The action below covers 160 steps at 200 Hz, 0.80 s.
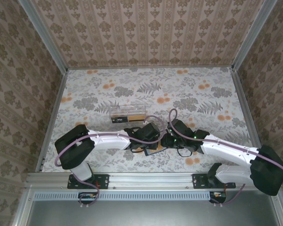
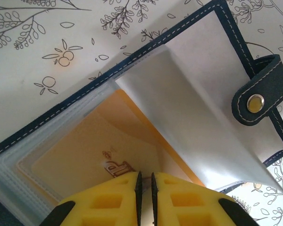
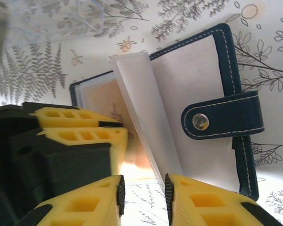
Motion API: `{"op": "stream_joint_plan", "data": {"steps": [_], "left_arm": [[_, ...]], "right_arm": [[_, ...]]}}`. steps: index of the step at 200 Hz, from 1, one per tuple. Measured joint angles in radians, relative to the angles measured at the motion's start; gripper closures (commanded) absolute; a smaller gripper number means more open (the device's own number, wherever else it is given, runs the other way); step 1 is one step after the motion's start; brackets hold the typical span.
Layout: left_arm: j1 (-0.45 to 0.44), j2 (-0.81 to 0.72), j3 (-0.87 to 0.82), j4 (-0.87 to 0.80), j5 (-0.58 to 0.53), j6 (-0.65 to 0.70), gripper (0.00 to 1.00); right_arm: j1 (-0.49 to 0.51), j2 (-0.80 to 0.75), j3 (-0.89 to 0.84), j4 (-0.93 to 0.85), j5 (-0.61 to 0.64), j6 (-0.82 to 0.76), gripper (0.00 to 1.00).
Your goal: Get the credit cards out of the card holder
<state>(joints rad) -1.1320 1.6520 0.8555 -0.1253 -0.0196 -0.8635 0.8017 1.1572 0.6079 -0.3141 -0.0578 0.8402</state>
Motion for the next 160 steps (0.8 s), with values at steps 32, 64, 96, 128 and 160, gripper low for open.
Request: {"op": "stream_joint_plan", "data": {"steps": [32, 64, 96, 128, 160], "left_arm": [[0.0, 0.0, -0.004, 0.006, -0.001, 0.0, 0.83], [0.0, 0.0, -0.005, 0.008, -0.003, 0.0, 0.83], [0.0, 0.0, -0.004, 0.009, -0.003, 0.0, 0.83], [0.0, 0.0, -0.005, 0.009, -0.003, 0.0, 0.83], [0.0, 0.0, -0.004, 0.008, -0.004, 0.0, 0.83]], "right_arm": [[0.019, -0.055, -0.006, -0.002, -0.002, 0.015, 0.72], [0.055, -0.104, -0.079, 0.037, -0.006, 0.057, 0.72], [0.094, -0.103, -0.139, 0.085, -0.014, 0.102, 0.73], [0.1, -0.037, -0.139, 0.151, -0.024, 0.115, 0.77], [0.101, 0.042, -0.112, 0.158, -0.013, 0.108, 0.82]]}}
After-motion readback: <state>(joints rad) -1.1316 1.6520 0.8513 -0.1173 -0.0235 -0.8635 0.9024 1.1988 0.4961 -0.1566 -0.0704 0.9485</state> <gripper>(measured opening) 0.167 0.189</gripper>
